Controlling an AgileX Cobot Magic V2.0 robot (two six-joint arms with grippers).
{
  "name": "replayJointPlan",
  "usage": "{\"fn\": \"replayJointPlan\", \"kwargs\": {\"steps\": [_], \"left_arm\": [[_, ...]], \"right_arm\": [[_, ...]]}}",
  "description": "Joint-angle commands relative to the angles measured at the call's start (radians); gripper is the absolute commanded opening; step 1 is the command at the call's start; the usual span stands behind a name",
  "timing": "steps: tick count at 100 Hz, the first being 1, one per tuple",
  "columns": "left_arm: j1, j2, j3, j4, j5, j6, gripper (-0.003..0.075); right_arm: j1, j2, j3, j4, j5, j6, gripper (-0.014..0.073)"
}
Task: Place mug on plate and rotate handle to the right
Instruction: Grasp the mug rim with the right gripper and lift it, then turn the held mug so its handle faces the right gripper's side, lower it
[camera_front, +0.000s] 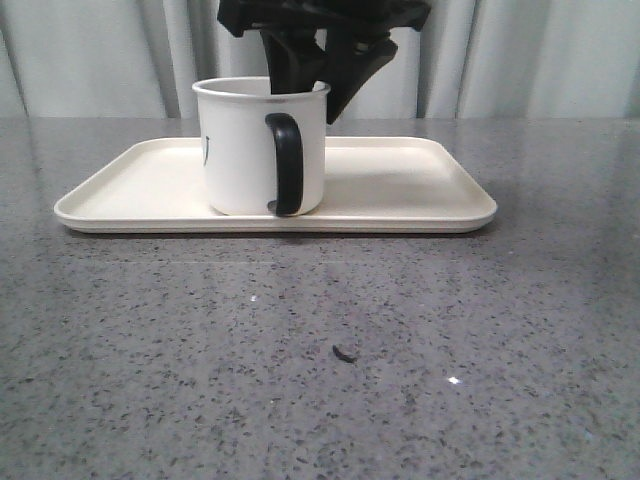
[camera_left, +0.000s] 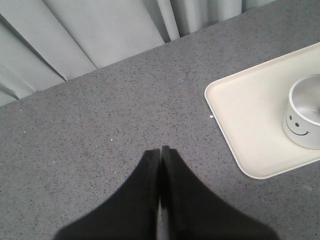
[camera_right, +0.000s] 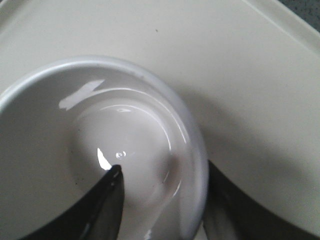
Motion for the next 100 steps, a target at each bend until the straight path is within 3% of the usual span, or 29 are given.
{"fn": "replayJointPlan", "kwargs": {"steps": [1, 17, 41, 70, 86, 100], "left_arm": [[-0.003, -0.009, -0.02, 0.007, -0.022, -0.007, -0.0019], [-0.003, -0.009, -0.02, 0.007, -0.022, -0.007, -0.0019], [-0.003, -0.009, -0.02, 0.007, -0.022, -0.007, -0.0019], [-0.003, -0.01, -0.02, 0.004, -0.022, -0.007, -0.0019], [-0.003, -0.02, -0.02, 0.004, -0.022, -0.007, -0.0019], [-0.003, -0.028, -0.02, 0.004, -0.022, -0.007, -0.0019]], "right_arm": [[-0.001, -0.047, -0.034, 0.005, -0.043, -0.001, 0.0356], [-0.001, -0.044, -0.034, 0.0, -0.048, -0.001, 0.0267], [-0.001, -0.043, -0.034, -0.032, -0.073, -0.001, -0.0076], [-0.032, -0.044, -0.13, -0.063, -0.012, -0.023, -0.0069], [-0.064, -0.044, -0.281, -0.053, 0.093, -0.126, -0.0069], [-0.084, -0.044, -0.385, 0.033, 0.134, -0.245, -0.0069]]}}
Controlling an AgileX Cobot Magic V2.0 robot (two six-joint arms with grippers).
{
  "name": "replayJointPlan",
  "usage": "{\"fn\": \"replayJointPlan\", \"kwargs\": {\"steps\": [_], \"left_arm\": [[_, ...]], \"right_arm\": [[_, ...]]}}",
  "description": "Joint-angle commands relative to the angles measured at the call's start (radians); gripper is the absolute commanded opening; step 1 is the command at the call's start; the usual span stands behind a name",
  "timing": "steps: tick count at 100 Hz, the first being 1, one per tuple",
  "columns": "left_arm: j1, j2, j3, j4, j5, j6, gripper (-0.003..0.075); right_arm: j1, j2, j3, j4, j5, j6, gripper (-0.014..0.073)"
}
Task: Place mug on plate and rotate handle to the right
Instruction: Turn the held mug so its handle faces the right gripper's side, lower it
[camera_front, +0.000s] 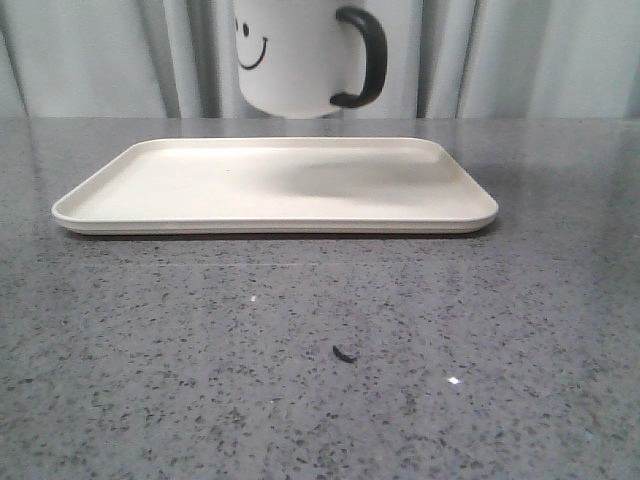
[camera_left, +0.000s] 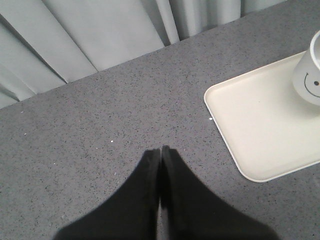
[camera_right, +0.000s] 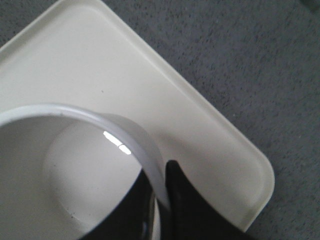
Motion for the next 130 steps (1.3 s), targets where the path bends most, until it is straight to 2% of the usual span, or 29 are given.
{"fn": "replayJointPlan", "kwargs": {"steps": [1, 15, 36, 54, 95, 130], "left_arm": [[-0.003, -0.01, -0.02, 0.007, -0.022, -0.007, -0.0019], [-0.003, -0.01, -0.02, 0.007, -0.022, -0.007, -0.0019], [-0.003, -0.01, -0.02, -0.002, -0.022, -0.007, -0.0019], [-0.003, -0.01, -0.02, -0.02, -0.022, -0.007, -0.0019], [-0.003, -0.01, -0.02, -0.029, -0.022, -0.007, -0.0019], [-0.003, -0.01, -0.02, -0.029, -0.022, -0.007, -0.0019]], "right_arm": [[-0.013, -0.062, -0.083, 0.07, -0.011, -0.087, -0.0069], [-0.032, -0.062, -0.115, 0.217, 0.022, -0.218, -0.0067], [-0.065, -0.055, -0.115, 0.333, 0.115, -0.376, -0.0067], [-0.091, -0.054, -0.115, 0.378, 0.197, -0.48, -0.0067], [-0.104, 0.023, -0.114, 0.413, 0.233, -0.601, -0.0067], [-0.104, 0.055, -0.114, 0.493, 0.233, -0.739, -0.0067]]}}
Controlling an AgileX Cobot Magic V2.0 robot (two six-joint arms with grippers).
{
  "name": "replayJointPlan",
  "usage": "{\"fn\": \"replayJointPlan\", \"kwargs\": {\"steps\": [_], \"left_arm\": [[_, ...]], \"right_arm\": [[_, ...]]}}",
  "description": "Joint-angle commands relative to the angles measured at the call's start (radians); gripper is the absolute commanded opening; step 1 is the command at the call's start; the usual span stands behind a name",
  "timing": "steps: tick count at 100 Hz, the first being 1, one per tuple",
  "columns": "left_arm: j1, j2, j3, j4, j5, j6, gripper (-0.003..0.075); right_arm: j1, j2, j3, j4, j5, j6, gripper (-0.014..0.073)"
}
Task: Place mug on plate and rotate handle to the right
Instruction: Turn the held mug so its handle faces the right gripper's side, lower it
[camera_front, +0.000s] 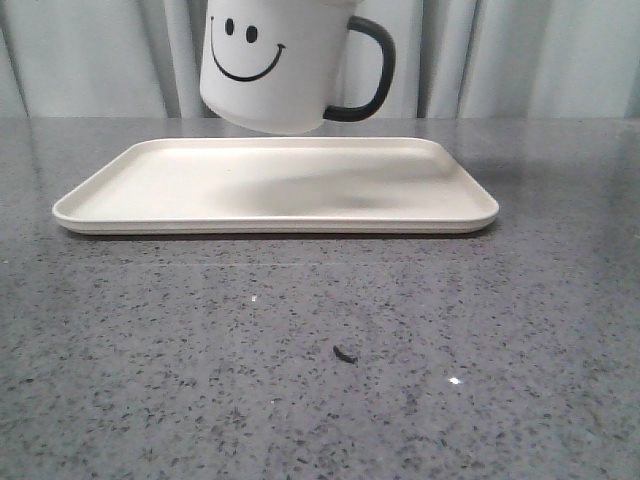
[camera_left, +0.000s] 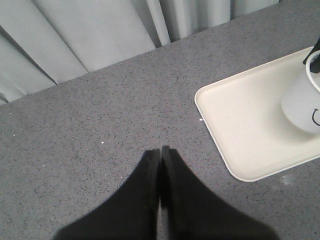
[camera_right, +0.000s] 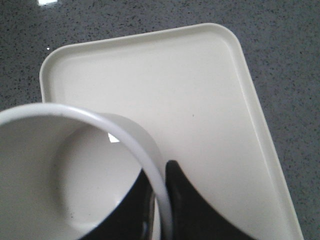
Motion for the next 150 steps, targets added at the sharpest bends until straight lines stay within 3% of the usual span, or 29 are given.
{"fn": "replayJointPlan", "kwargs": {"steps": [1, 60, 150], "left_arm": [[-0.003, -0.007, -0.02, 0.004, -0.022, -0.007, -0.0019], [-0.003, -0.007, -0.02, 0.004, -0.022, -0.007, -0.0019], [-0.003, -0.007, -0.018, -0.003, -0.022, -0.007, -0.0019]], "right_arm": [[-0.005, -0.045, -0.033, 0.053, 0.082, -0.041, -0.0067], [-0.005, 0.012, -0.033, 0.065, 0.084, -0.143, -0.0066], [-0.005, 0.012, 0.033, 0.035, 0.083, -0.164, -0.0066]]}}
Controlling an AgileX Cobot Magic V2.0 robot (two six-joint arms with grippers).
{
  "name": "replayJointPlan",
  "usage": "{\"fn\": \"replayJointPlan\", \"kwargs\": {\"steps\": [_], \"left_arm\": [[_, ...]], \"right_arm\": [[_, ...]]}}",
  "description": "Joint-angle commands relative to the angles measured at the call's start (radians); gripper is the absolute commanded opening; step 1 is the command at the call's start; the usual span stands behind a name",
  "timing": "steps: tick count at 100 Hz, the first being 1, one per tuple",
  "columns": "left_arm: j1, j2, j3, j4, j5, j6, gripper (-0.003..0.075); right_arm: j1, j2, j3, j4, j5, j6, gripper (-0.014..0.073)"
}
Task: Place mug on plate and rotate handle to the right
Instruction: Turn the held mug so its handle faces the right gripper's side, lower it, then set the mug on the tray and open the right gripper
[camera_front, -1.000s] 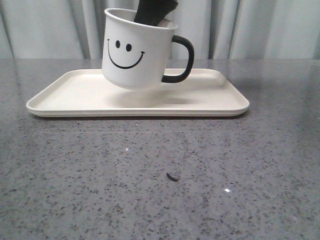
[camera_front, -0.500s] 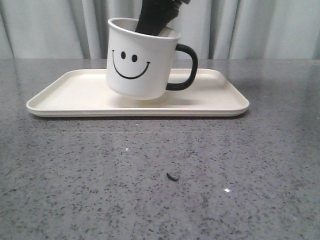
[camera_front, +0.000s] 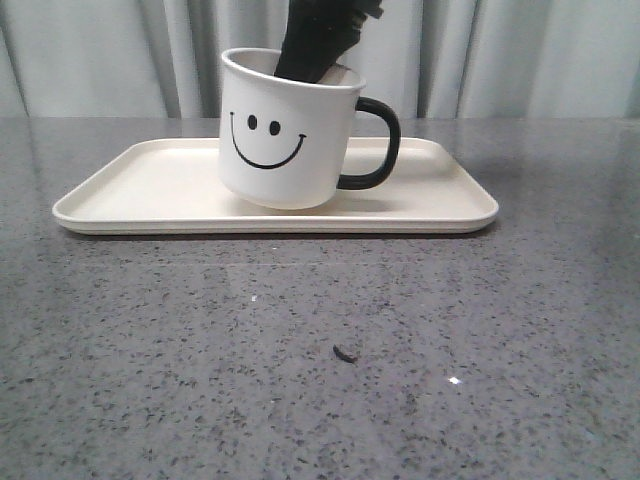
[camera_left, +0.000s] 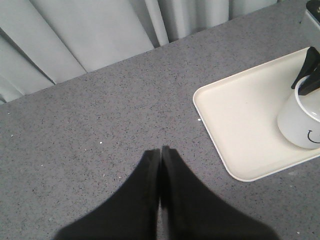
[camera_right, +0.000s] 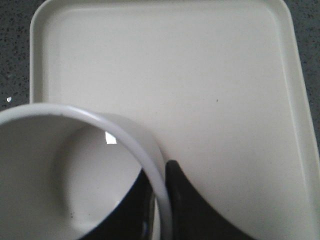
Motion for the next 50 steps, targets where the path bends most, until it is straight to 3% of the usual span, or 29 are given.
{"fn": "replayJointPlan", "kwargs": {"steps": [1, 50], "left_arm": [[-0.003, -0.007, -0.018, 0.002, -0.022, -0.007, -0.0019], [-0.003, -0.007, -0.018, 0.001, -0.022, -0.007, -0.0019]], "right_arm": [[-0.005, -0.062, -0.018, 0.029, 0.093, -0.012, -0.0066], [-0.005, -0.059, 0.006, 0.03, 0.092, -0.011, -0.0066]]}}
